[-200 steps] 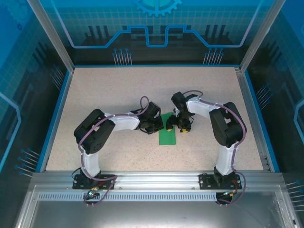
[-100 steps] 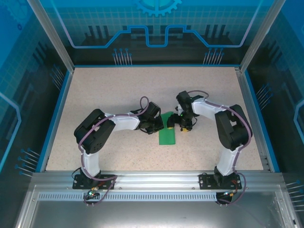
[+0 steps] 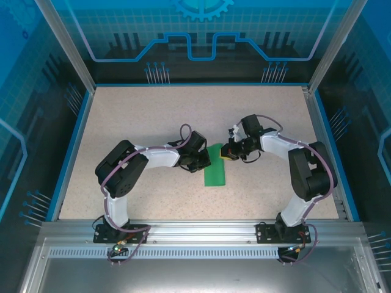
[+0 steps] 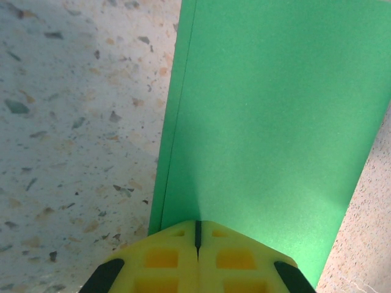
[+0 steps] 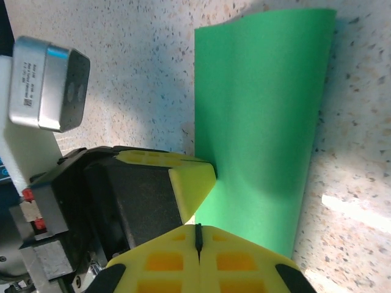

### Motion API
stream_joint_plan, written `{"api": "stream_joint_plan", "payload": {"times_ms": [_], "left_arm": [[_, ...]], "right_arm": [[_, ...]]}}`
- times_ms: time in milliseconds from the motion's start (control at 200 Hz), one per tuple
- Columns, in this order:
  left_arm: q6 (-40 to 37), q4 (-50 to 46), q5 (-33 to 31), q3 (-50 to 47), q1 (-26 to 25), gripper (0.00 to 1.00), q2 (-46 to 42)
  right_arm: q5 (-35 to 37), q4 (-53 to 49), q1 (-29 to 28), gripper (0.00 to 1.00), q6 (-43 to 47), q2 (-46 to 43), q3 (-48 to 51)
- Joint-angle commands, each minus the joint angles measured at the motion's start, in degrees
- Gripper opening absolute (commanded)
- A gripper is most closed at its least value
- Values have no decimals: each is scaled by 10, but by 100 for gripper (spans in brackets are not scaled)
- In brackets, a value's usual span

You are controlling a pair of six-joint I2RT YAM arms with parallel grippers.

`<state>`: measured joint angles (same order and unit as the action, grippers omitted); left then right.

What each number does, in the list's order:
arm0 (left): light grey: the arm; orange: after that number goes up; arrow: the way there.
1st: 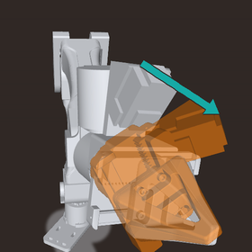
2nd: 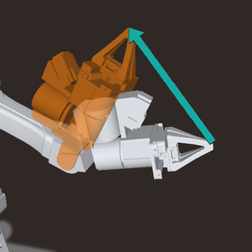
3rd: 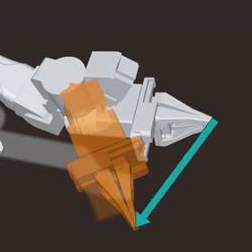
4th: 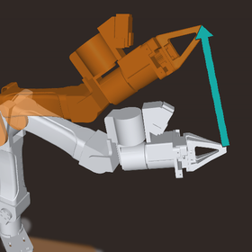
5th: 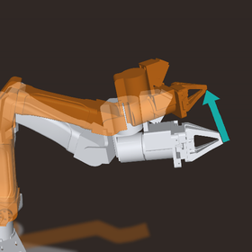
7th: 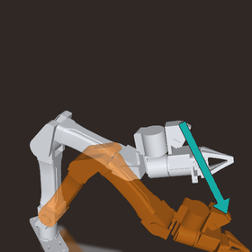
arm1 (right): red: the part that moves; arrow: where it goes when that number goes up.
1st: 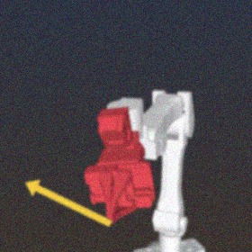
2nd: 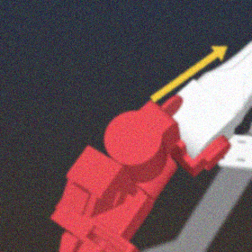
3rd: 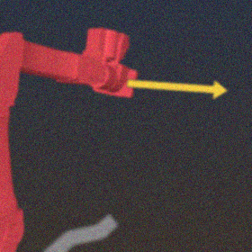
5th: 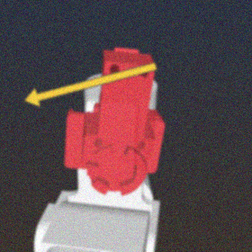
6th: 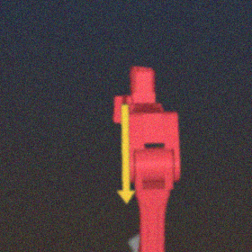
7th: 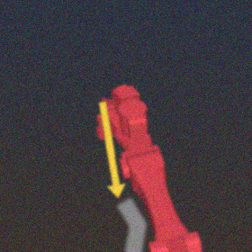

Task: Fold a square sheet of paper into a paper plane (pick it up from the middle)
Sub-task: Fold the square sheet of paper in half at the center of the table.

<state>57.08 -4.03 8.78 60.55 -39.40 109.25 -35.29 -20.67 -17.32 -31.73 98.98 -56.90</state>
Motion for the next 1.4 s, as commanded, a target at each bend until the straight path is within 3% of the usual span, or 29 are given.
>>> {"api": "stream_joint_plan", "payload": {"times_ms": [0,110,735,1005,1246,1396], "left_arm": [[-1,-45,-11,-17,-7,0,17],[-1,-46,-13,-17,-7,0,16],[-2,-55,-14,-15,-9,0,18],[-1,-57,-15,-18,-11,0,19],[-4,-63,-17,-15,-12,0,19],[-5,-64,-17,-14,-12,0,20]], "right_arm": [[-43,39,-5,0,-7,19,18],[-67,59,-7,0,-10,33,28],[-14,76,26,0,43,88,87],[-45,103,42,0,60,72,111],[-119,116,38,0,53,15,124],[-106,113,25,0,52,27,136]]}}
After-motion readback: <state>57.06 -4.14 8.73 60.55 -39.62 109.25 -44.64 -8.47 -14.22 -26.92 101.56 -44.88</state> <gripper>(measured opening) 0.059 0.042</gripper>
